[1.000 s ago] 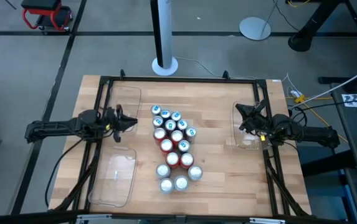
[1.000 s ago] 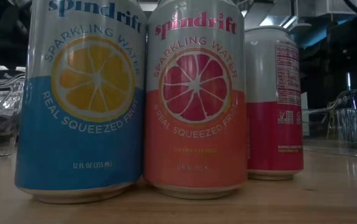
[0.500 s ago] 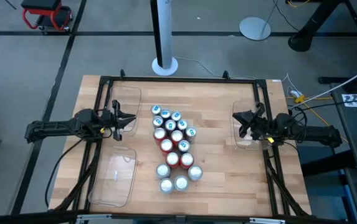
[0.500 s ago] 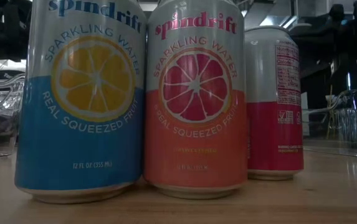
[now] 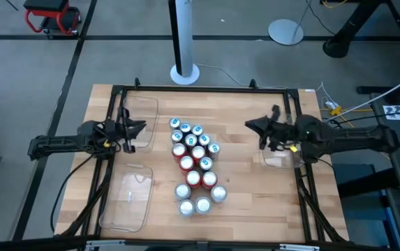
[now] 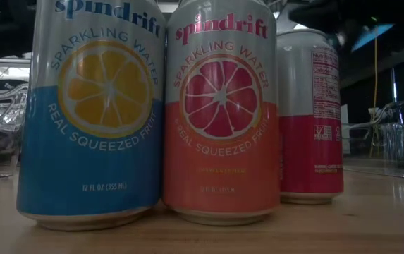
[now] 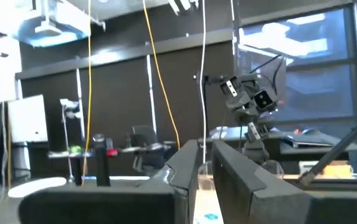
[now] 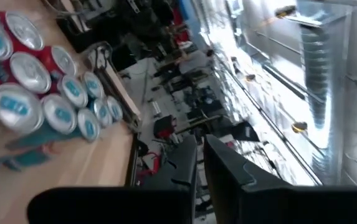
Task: Sort soda cans
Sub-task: Put the blue soda can into the middle right transparent bin
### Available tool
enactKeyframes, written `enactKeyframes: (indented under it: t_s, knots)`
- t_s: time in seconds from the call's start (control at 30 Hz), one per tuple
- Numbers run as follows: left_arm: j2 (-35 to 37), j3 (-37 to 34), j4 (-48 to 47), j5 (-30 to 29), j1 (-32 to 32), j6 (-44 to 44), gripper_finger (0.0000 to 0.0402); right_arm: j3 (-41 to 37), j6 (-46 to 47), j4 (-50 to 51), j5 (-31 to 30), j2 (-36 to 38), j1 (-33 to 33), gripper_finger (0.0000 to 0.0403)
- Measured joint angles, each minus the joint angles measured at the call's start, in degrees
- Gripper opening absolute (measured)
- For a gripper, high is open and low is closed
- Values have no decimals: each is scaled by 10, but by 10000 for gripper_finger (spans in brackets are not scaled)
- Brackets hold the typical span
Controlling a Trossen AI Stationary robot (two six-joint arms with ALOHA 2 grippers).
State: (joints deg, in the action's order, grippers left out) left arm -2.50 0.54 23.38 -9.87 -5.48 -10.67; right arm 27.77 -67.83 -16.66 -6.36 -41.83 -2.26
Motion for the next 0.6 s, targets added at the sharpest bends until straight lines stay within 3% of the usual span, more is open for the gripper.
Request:
enactKeyframes:
  t_s: [0.2, 0.43, 0.6]
  knots:
    - [0, 0, 2, 1, 0, -44, 40, 139, -2, 13, 9, -141, 0, 33]
    - [0, 0, -36, 5, 2, -13, 40, 295, -16, 159, 10, -252, 0, 36]
    - [0, 0, -61, 24, 2, 20, 40, 368, -12, 238, 25, -313, 0, 98]
